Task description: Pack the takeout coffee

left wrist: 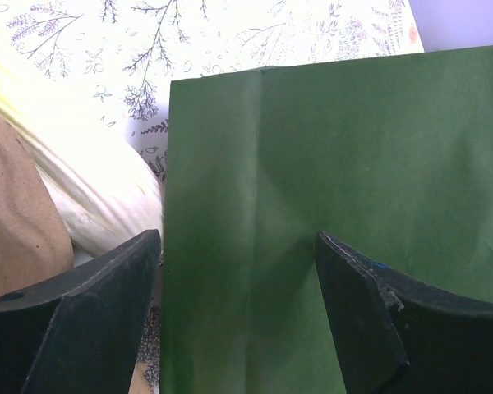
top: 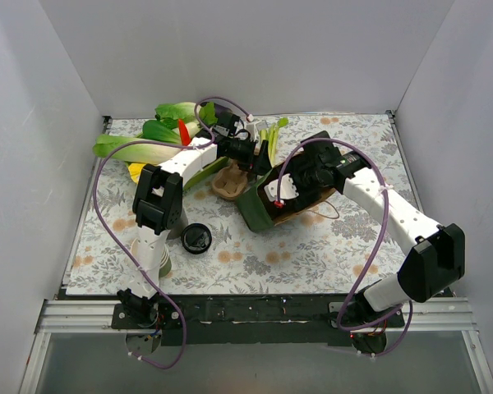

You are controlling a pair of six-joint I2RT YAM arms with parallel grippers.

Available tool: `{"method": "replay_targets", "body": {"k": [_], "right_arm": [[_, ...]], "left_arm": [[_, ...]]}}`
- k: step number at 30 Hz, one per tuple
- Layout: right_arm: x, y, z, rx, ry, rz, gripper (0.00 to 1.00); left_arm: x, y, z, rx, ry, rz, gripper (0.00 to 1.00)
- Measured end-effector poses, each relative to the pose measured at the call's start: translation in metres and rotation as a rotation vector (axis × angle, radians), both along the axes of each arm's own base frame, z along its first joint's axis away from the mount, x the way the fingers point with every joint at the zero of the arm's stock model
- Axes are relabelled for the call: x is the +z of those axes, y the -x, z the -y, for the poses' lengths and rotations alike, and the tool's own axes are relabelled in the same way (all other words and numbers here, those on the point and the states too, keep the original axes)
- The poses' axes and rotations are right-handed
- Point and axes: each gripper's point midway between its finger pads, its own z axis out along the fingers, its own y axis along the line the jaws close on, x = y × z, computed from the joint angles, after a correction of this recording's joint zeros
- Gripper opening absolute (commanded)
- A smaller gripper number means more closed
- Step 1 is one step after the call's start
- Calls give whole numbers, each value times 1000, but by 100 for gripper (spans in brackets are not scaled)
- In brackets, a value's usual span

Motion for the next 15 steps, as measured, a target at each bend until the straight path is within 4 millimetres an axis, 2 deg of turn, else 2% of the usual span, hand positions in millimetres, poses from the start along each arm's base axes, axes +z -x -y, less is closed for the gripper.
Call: {"method": "replay_targets", "body": {"k": [6,15], "right_arm": [[-2,-1,-1,16,4,1,1],[-17,-5,-4,34,29,-18,1]], "left_arm": [[-1,1,-2,1,-5,-11,76],[-2,3,-2,0,-9,-20,75]]}}
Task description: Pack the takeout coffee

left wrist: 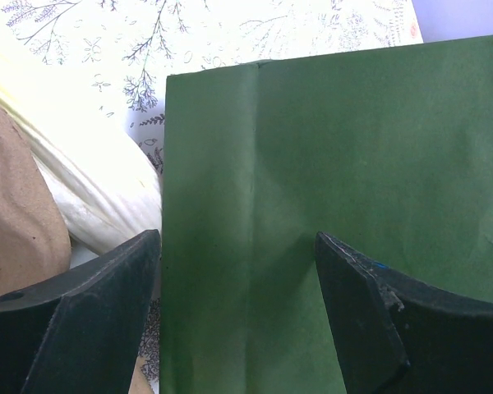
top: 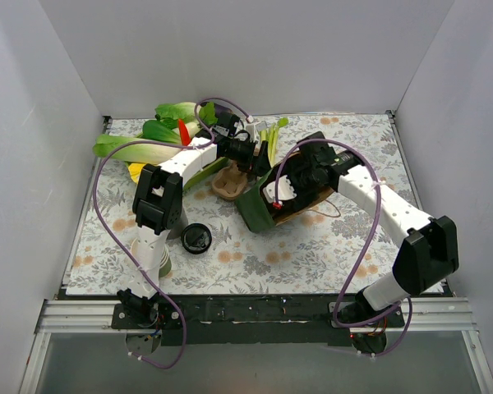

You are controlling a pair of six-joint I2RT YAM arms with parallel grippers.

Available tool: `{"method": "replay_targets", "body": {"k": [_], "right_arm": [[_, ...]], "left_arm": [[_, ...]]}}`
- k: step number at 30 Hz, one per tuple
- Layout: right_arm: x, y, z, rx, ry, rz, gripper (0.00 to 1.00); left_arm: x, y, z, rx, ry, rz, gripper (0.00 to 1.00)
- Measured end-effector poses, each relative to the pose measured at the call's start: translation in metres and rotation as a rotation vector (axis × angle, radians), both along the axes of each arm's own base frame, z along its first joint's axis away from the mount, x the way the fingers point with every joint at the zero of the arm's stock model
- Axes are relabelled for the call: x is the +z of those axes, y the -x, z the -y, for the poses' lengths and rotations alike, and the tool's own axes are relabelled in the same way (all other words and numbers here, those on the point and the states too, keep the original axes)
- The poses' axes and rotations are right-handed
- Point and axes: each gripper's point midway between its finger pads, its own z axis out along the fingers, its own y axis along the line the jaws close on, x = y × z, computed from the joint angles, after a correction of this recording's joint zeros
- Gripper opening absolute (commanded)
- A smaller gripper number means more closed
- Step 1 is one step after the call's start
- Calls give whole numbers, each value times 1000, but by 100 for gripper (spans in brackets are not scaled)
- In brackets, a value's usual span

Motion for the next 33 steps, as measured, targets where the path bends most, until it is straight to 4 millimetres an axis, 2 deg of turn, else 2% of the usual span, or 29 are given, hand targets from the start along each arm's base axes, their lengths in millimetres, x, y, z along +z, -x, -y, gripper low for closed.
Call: {"method": "replay_targets", "body": {"k": [10,15,20,26,30,33], "right_arm": [[-10,-7,-3,34,43,-18,1],[-9,-16,-6,43,83,-58,1],[-10,-10,-1,58,124,-104,1],[-6,4,10,58,189,-173,1],[-9,13,14,58,232,-189,1],[-12,22,15,50,257,-190,1]], "left_arm": [[0,0,0,2,-3,-2,74],[9,-8,-6,24,-5,1,75],[32,-16,-15,47,9,26,75],[76,-16,-30,70,35,94,75],[107,-9,-38,78,61,155,75],[121,2,-42,78,72,177,75]]}}
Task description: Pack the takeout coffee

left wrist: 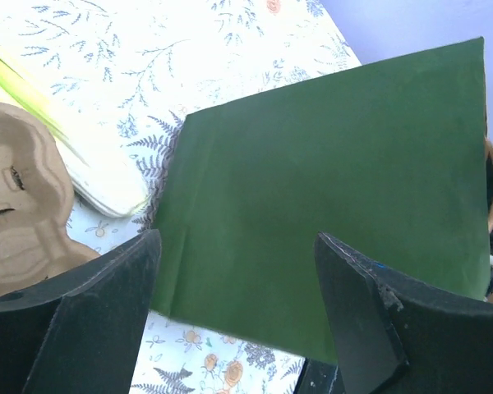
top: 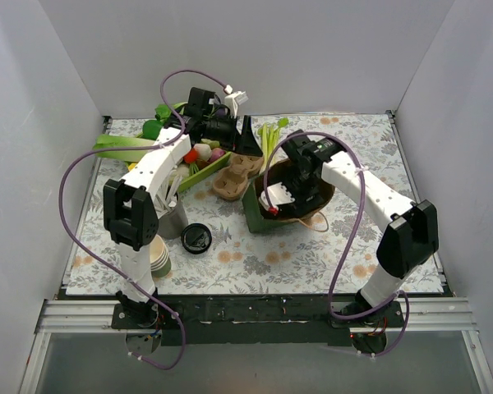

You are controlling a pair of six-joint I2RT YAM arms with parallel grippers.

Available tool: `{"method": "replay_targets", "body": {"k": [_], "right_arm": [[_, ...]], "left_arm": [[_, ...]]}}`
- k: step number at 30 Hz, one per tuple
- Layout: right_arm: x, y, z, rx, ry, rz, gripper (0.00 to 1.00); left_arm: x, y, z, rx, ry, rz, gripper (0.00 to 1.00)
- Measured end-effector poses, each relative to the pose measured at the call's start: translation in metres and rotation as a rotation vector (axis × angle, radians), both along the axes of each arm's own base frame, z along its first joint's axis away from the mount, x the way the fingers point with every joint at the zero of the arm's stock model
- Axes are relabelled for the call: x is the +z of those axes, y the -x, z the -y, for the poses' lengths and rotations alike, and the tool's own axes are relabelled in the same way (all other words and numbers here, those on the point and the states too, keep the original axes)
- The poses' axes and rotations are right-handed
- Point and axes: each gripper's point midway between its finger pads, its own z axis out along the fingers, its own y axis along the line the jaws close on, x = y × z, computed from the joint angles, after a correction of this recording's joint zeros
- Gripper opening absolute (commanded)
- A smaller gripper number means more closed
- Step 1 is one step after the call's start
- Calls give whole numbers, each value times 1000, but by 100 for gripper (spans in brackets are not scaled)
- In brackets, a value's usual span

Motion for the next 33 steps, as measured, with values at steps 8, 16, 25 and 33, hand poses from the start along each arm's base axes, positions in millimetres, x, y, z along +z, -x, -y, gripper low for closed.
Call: {"method": "replay_targets", "body": {"k": [8,16,25,33], "right_arm": [[-5,35,13,-48,78,-35,1],[-5,42,20,-123,89,-62,1],[-4,30,27,-254,53,-111,1],[-6,24,30,-327,16,-147,1]], "left_arm": [[-4,13,-5,1,-5,-9,75],[-16,17,-6,3,-17,-40,75],[-8,19,-7,3,-14,-22,76],[-3,20,-8,7,-11,-10,76]]}}
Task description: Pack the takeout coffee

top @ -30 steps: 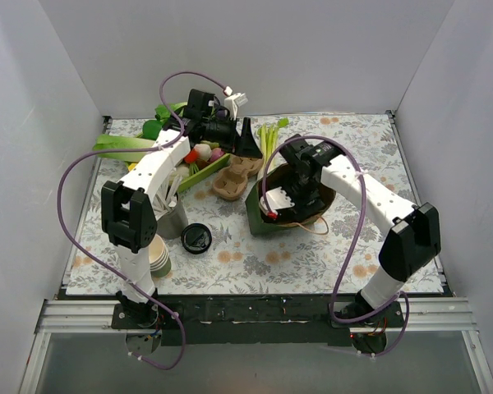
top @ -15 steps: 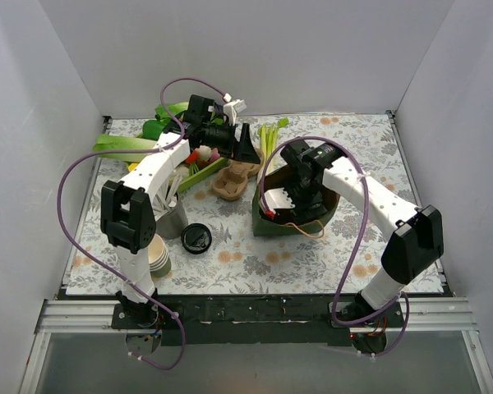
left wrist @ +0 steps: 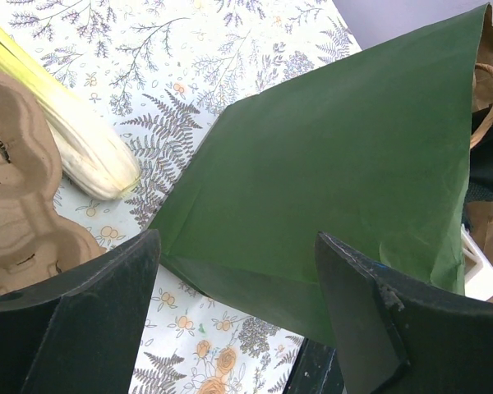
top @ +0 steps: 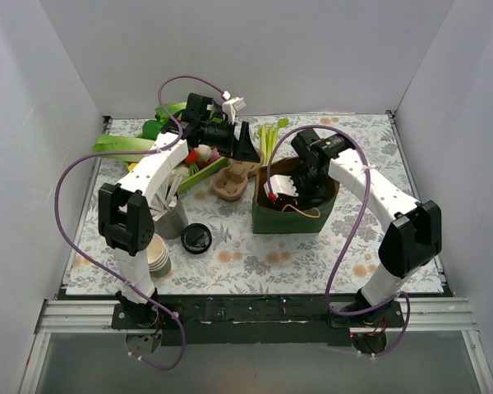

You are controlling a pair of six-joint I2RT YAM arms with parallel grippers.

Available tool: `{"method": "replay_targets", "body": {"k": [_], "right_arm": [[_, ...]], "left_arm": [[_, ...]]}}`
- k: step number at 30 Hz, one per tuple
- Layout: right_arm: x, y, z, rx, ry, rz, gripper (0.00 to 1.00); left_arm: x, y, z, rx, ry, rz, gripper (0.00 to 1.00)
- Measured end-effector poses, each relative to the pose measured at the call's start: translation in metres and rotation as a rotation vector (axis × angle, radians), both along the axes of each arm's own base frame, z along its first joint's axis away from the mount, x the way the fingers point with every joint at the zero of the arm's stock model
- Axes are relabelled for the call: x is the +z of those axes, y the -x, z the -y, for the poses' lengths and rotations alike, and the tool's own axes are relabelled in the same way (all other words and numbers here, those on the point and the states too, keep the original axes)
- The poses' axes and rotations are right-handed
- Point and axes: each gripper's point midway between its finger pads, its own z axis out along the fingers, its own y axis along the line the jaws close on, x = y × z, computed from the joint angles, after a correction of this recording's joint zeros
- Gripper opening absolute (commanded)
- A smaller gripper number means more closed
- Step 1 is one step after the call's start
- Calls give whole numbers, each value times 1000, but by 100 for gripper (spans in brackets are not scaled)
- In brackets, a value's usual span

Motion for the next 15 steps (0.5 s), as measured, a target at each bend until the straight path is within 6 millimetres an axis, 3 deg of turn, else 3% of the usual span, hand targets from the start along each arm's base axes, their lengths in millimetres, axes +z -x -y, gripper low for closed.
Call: {"method": "replay_targets", "body": {"k": [15], "right_arm": [[-1,-3,-2,-43,-29,-9,1]], "left_arm": [[14,3,-3,7,5,34,76]]}}
